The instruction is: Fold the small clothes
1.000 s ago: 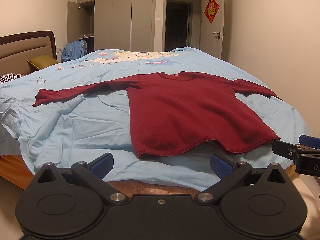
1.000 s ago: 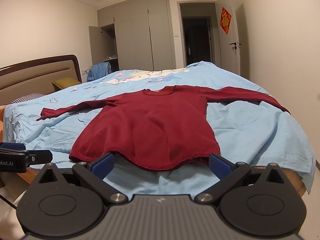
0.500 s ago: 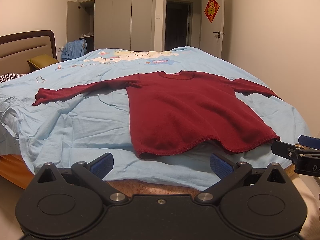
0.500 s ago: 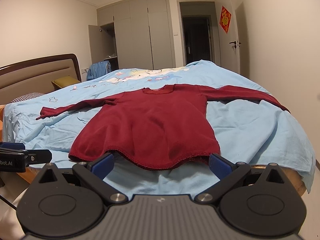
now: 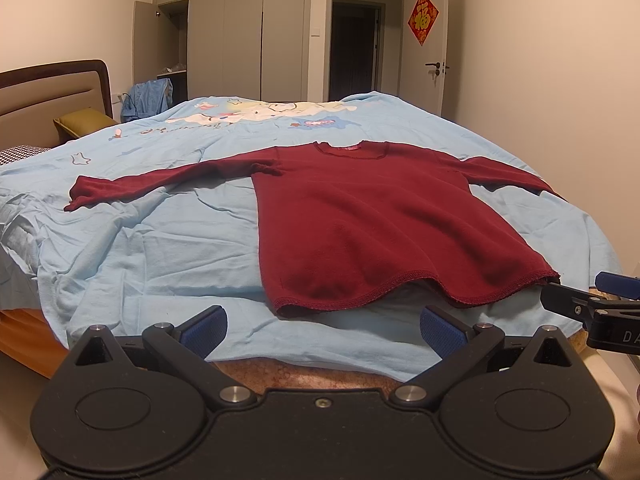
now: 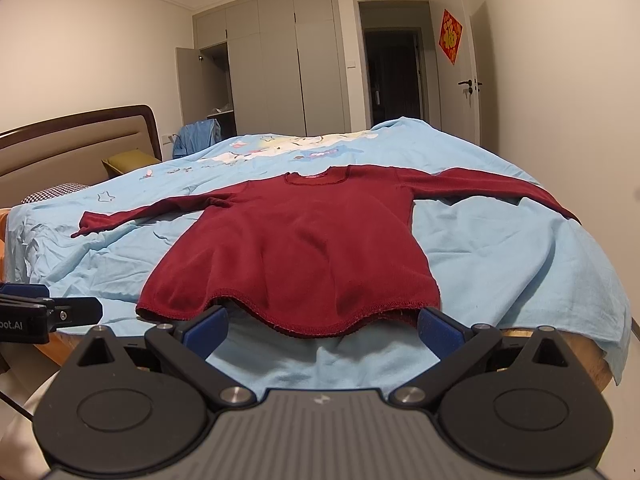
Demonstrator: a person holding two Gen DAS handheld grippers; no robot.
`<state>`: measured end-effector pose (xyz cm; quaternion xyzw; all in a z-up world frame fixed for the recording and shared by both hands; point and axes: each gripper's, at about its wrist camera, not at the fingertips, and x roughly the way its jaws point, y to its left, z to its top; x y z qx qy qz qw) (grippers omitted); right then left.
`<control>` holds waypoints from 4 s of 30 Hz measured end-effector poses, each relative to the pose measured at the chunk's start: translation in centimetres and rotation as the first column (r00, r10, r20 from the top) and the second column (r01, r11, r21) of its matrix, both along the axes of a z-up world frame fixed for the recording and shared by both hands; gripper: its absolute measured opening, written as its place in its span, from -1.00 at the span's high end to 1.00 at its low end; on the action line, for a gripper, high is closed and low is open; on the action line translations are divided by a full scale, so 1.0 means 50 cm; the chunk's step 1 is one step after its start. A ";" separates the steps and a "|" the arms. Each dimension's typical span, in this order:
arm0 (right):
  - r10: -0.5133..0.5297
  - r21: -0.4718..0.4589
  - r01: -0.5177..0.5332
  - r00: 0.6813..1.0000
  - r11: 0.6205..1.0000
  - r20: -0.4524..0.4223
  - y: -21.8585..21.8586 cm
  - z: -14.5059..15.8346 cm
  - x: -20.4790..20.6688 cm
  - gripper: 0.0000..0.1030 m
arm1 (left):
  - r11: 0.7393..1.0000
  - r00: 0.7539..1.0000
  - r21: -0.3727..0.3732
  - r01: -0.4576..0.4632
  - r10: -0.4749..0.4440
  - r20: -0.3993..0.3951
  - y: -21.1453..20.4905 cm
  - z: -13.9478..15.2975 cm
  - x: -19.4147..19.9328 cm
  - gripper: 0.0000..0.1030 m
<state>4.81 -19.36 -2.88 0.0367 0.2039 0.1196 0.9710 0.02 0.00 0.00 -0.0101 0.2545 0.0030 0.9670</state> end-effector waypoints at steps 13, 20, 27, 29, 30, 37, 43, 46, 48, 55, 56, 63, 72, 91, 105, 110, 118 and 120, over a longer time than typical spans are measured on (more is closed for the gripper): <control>-0.002 -0.002 0.002 1.000 1.000 -0.007 0.000 0.004 -0.001 -1.00 | 1.000 1.000 0.000 0.000 0.000 -0.002 0.000 0.000 0.000 -0.99; -0.002 -0.002 0.002 1.000 1.000 -0.010 0.000 0.005 0.001 -1.00 | 1.000 1.000 -0.001 0.000 0.000 -0.003 0.000 0.000 0.000 -0.99; -0.002 -0.002 0.002 1.000 1.000 -0.015 0.000 0.005 0.001 -1.00 | 1.000 1.000 -0.002 0.000 0.000 -0.004 0.000 0.000 0.000 -0.99; -0.002 -0.002 0.002 1.000 1.000 -0.019 0.000 0.005 0.003 -1.00 | 1.000 1.000 -0.003 0.000 0.000 -0.005 0.000 0.000 -0.001 -0.99; -0.002 -0.002 0.002 1.000 1.000 -0.022 0.000 0.006 0.003 -1.00 | 1.000 1.000 -0.004 0.000 0.000 -0.005 -0.005 -0.016 -0.006 -0.99; -0.022 -0.012 0.021 0.998 1.000 -0.058 0.000 0.004 0.013 -1.00 | 1.000 1.000 -0.007 0.006 -0.006 -0.012 -0.004 -0.017 -0.002 -0.99; -0.056 -0.032 0.054 0.995 0.998 -0.084 -0.001 0.003 0.023 -1.00 | 0.999 1.000 -0.040 0.013 -0.014 -0.025 0.012 -0.001 0.026 -0.99; -0.059 -0.045 0.055 0.994 0.997 -0.093 0.002 0.003 0.027 -1.00 | 0.999 0.999 -0.045 0.018 -0.019 -0.035 0.012 0.006 0.036 -0.99; -0.065 -0.051 0.059 0.992 0.997 -0.109 0.000 0.002 0.033 -1.00 | 0.999 0.999 -0.039 0.021 -0.022 -0.039 0.009 0.013 0.048 -0.99; -0.100 -0.059 0.092 0.982 0.994 -0.158 -0.016 -0.003 0.054 -1.00 | 0.997 0.997 -0.048 0.066 -0.069 -0.047 -0.001 0.035 0.118 -0.99; -0.105 -0.063 0.096 0.982 0.993 -0.158 -0.019 -0.004 0.057 -1.00 | 0.996 0.996 -0.055 0.075 -0.078 -0.052 -0.003 0.036 0.129 -0.99; -0.146 -0.042 0.141 0.972 0.989 -0.183 -0.056 -0.002 0.101 -1.00 | 0.994 0.990 -0.060 0.088 -0.094 -0.103 -0.019 0.030 0.212 -0.99; -0.168 -0.060 0.159 0.965 0.986 -0.201 -0.087 0.004 0.197 -1.00 | 0.997 0.990 -0.075 0.037 -0.047 -0.134 -0.018 0.027 0.324 -0.99; -0.368 0.058 0.374 0.925 0.926 -0.094 -0.237 -0.009 0.356 -1.00 | 0.999 0.994 -0.004 0.033 -0.034 -0.108 -0.104 0.004 0.624 -0.99; -0.426 0.077 0.433 0.900 0.898 -0.088 -0.308 -0.037 0.456 -1.00 | 0.998 0.990 -0.019 0.055 -0.057 -0.128 -0.139 -0.071 0.766 -0.99; -0.398 0.122 0.408 0.912 0.905 -0.101 -0.343 -0.025 0.520 -1.00 | 0.998 0.991 0.014 0.061 -0.059 -0.118 -0.145 -0.111 0.778 -0.99; -0.369 0.245 0.397 0.917 0.885 -0.152 -0.429 -0.019 0.628 -1.00 | 0.997 0.997 0.045 0.063 -0.062 -0.039 -0.147 -0.136 0.759 -0.99; -0.377 0.303 0.404 0.915 0.863 -0.148 -0.458 -0.026 0.650 -1.00 | 0.997 0.997 0.037 0.064 -0.063 -0.036 -0.144 -0.138 0.758 -0.99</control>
